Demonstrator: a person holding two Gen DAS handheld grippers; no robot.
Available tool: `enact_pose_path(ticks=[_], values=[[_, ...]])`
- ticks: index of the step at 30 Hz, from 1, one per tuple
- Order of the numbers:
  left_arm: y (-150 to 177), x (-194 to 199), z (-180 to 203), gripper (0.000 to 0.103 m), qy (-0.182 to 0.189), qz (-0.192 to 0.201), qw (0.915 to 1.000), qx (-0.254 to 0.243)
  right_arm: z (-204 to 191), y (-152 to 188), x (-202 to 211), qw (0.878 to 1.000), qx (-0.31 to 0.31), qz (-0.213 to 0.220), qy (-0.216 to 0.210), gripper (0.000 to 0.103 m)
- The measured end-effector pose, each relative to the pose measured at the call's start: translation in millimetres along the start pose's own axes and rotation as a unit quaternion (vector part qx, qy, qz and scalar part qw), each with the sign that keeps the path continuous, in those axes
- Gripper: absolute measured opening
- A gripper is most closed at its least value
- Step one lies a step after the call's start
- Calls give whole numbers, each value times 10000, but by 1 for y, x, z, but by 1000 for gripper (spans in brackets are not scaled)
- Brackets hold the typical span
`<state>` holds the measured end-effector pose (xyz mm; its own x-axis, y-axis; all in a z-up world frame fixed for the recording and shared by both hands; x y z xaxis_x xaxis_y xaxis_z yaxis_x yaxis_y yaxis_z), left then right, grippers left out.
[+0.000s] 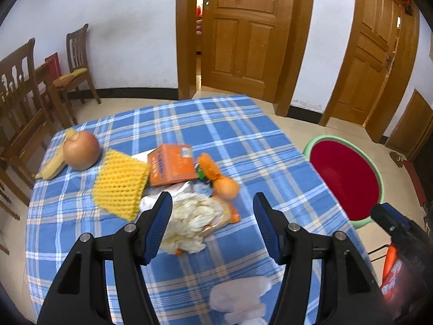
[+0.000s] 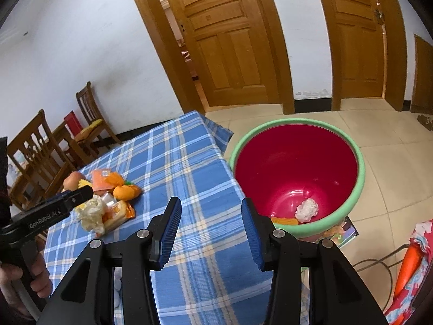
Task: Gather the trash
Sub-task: 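Return both tools to the table toward the remaining trash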
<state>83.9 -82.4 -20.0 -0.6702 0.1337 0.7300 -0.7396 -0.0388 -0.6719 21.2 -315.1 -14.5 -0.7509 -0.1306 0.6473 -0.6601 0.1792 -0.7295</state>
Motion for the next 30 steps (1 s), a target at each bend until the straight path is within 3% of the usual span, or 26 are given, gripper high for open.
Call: enact_pose_path(ticks=[10,21,23,25,30], values=[[11,-22,-27,62,-216,-260,9993,171,-12,1,-10,9999,96,-125,-32,48],[20,-46,-38,62,-208,-486,9982,300,-22,1,-18,9995,190,-248,-47,48],[21,-48,-41,56,-163,-513,9980,335,-23,1,-20,9994,201,-276,-61,48],[23,-50,-43,42,-98,-558,9977,378,-25,2,-21,9993,218,-300,-72,48],[23,-45,-46,32,63,-487,9979,428,-35,3,-28,9987,315,-379,-117,48]])
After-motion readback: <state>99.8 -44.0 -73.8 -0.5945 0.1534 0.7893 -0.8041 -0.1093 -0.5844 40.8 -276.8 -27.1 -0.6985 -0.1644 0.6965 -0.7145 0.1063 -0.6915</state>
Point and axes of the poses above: each gripper's, at about its wrist camera, not at the fingertips, and x roughly against the way its jaws point, z to its right, y to its underside, the point moved 5 cm from there along -x, roughly the way its jaws point, and after that the axes turned 6 degrees about x, right-handed, at the moved point
